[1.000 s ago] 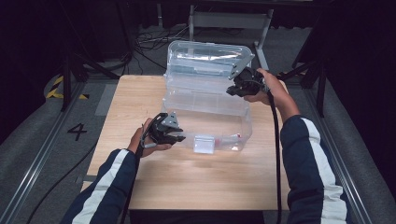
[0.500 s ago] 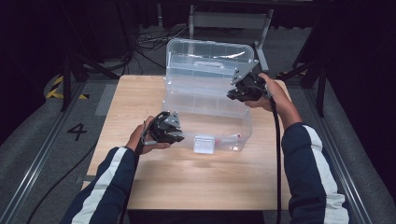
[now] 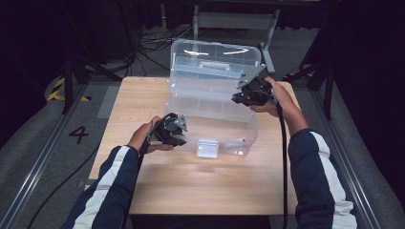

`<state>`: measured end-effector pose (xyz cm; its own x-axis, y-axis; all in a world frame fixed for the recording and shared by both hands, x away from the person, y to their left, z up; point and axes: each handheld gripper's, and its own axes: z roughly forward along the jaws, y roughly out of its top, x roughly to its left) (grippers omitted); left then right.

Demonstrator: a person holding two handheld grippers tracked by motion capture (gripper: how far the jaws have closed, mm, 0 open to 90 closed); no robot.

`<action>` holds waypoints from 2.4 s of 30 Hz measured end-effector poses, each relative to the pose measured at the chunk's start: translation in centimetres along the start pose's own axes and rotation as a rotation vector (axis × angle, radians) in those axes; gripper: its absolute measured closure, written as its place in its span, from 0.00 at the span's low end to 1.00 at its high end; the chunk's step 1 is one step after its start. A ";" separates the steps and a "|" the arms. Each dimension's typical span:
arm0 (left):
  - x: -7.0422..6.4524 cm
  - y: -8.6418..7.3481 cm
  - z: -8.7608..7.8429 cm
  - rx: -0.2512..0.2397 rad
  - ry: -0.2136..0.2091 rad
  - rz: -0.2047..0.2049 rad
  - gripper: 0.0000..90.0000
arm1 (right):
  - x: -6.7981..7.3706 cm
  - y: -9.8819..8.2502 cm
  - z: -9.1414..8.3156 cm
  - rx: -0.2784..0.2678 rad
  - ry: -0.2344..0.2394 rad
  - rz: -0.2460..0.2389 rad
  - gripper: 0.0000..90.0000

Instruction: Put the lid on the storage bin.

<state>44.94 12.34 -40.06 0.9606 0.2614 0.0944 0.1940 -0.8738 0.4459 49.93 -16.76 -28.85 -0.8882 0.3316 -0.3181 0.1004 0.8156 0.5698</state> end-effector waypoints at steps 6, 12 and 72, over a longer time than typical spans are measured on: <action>-0.2 -0.1 0.1 -0.009 0.013 0.007 0.82 | 0.6 -0.2 -0.1 -0.008 -0.008 -0.001 0.94; -0.3 -0.1 0.1 -0.012 0.019 0.001 0.81 | 1.1 -0.6 -0.3 -0.024 0.006 0.004 0.93; -2.1 -0.9 -0.9 -0.225 0.073 -0.074 0.77 | 3.9 -2.8 -0.7 -0.090 0.010 -0.003 0.90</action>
<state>42.60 12.95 -39.82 0.9270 0.3570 0.1147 0.2058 -0.7401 0.6403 45.91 -18.11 -31.18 -0.8928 0.3239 -0.3130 0.0571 0.7706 0.6347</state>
